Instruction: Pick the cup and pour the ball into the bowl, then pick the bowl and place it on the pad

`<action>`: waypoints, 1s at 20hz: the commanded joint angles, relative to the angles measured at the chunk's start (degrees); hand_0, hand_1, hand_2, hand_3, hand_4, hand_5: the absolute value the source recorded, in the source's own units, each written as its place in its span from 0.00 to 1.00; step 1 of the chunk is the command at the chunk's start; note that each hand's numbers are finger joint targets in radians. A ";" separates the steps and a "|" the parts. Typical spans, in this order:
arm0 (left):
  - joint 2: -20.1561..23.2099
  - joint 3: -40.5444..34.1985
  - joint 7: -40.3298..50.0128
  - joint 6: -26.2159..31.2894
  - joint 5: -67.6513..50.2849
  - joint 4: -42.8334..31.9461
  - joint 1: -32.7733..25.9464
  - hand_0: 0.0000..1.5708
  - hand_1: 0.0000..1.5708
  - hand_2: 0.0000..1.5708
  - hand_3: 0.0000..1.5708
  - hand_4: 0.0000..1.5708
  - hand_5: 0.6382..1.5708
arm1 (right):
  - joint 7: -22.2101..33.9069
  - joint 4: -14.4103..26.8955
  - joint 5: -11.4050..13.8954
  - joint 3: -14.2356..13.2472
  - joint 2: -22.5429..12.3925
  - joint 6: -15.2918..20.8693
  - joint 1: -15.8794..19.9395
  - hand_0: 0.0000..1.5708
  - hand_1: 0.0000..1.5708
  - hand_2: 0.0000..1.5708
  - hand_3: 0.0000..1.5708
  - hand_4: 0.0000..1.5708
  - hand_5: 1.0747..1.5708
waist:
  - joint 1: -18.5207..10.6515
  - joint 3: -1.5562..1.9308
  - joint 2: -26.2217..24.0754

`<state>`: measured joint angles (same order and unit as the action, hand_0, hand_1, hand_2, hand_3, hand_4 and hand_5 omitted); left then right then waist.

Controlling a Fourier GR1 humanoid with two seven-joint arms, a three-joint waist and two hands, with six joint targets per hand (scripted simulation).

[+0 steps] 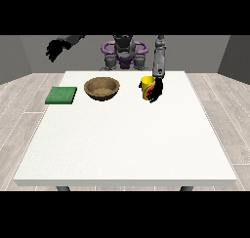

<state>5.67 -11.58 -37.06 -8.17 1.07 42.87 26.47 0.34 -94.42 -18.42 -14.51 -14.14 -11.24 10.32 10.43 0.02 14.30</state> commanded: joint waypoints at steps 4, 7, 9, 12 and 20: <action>1.50 -2.41 -3.33 -7.34 1.79 -7.34 3.09 0.82 0.82 1.00 1.00 0.87 0.88 | 4.04 -1.63 -7.11 -4.37 -5.13 -4.87 0.58 0.00 0.00 0.00 0.10 0.41 0.99 | 3.95 -0.05 1.38; -3.01 1.85 -2.38 -12.95 5.88 -6.68 2.23 0.82 0.82 1.00 1.00 0.90 0.84 | 3.97 2.77 -6.14 -4.81 -5.76 -5.36 0.05 0.00 0.00 0.00 0.10 0.40 0.99 | 1.71 -0.01 -1.88; -1.30 4.12 3.60 -13.75 8.33 -5.41 4.61 0.81 0.81 1.00 1.00 0.89 0.86 | 3.62 6.30 -6.85 -6.66 -6.08 -4.90 0.75 0.00 0.00 0.00 0.17 0.41 0.99 | -0.17 0.02 -5.90; -0.11 9.11 10.36 -16.79 14.56 -4.87 4.62 0.82 0.82 1.00 1.00 0.90 0.87 | 5.79 9.81 -7.18 -8.00 -8.09 -5.25 0.12 0.00 0.00 0.00 0.21 0.41 0.99 | -1.65 0.09 -11.71; 1.77 24.40 30.42 -31.93 39.78 -12.12 13.99 0.86 0.86 1.00 1.00 0.93 0.96 | 3.11 15.70 -4.48 -5.84 -6.91 -7.01 -0.45 0.00 0.00 0.00 0.10 0.43 0.98 | -0.55 0.42 -14.17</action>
<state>6.89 6.48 -15.95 -35.66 30.80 34.06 37.28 4.87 -82.20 -23.83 -20.35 -20.85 -16.98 10.84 10.21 0.36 2.03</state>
